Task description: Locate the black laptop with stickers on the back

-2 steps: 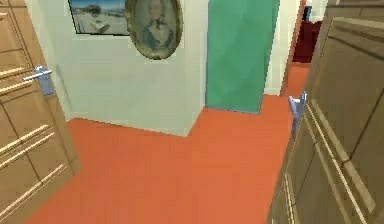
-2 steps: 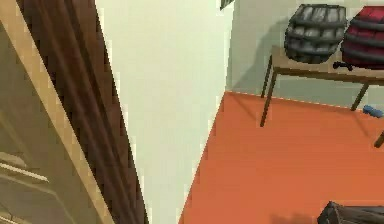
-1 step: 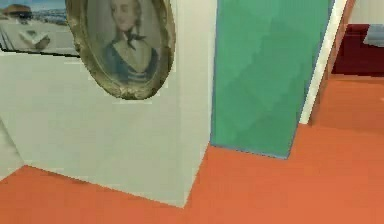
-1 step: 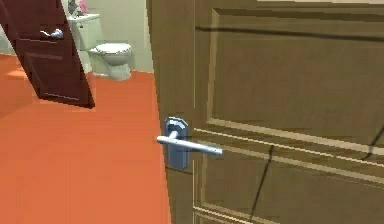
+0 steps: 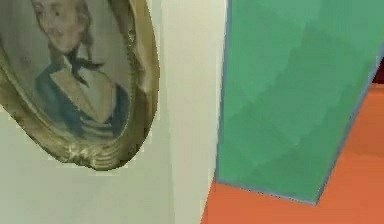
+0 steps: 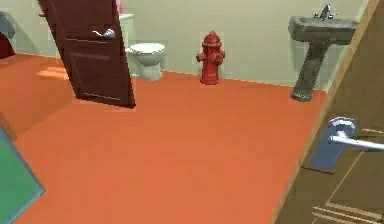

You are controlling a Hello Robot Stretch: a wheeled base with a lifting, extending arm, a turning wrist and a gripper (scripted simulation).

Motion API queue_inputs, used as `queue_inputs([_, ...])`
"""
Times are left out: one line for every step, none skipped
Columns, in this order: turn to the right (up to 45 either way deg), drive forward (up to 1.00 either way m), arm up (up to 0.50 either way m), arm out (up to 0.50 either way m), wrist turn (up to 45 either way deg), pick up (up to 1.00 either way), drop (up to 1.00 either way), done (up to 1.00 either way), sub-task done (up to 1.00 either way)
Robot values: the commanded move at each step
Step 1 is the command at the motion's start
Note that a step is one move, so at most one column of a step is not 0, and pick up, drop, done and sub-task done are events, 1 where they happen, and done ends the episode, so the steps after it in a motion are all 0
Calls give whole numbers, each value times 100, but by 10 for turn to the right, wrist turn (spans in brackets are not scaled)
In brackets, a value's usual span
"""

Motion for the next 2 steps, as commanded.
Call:
queue_inputs([450, 0, 0, 0, 0, 0, 0, 0, 0])
queue_inputs([210, 0, 0, 0, 0, 0, 0, 0, 0])
